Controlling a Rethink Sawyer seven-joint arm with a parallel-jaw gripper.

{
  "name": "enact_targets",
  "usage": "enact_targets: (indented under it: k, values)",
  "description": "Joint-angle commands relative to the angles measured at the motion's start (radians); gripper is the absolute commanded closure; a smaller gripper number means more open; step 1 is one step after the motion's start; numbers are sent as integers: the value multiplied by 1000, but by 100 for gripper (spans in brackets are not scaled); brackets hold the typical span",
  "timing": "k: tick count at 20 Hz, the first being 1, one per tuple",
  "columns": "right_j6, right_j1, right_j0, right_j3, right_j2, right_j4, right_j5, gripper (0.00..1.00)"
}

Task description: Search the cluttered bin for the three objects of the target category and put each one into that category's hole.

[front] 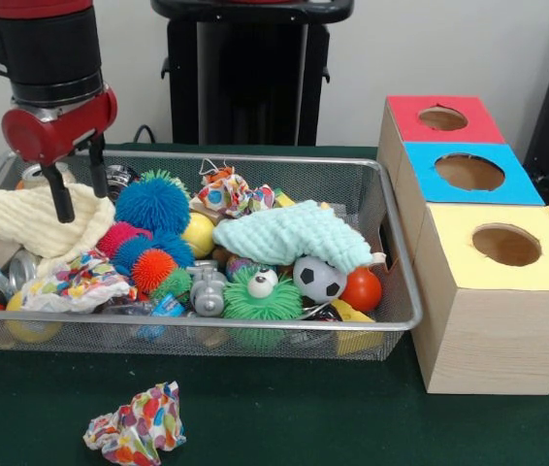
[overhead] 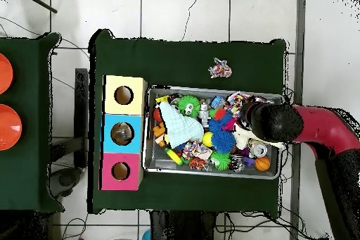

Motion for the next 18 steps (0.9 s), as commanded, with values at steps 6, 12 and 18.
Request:
enact_targets:
  k: [6, 12, 18]
  values:
    - [45, 50, 39, -32, -63, -86, -37, 0]
    - [137, 37, 21, -10, -70, -27, -46, 0]
    - [276, 10, 10, 10, -103, 64, -69, 0]
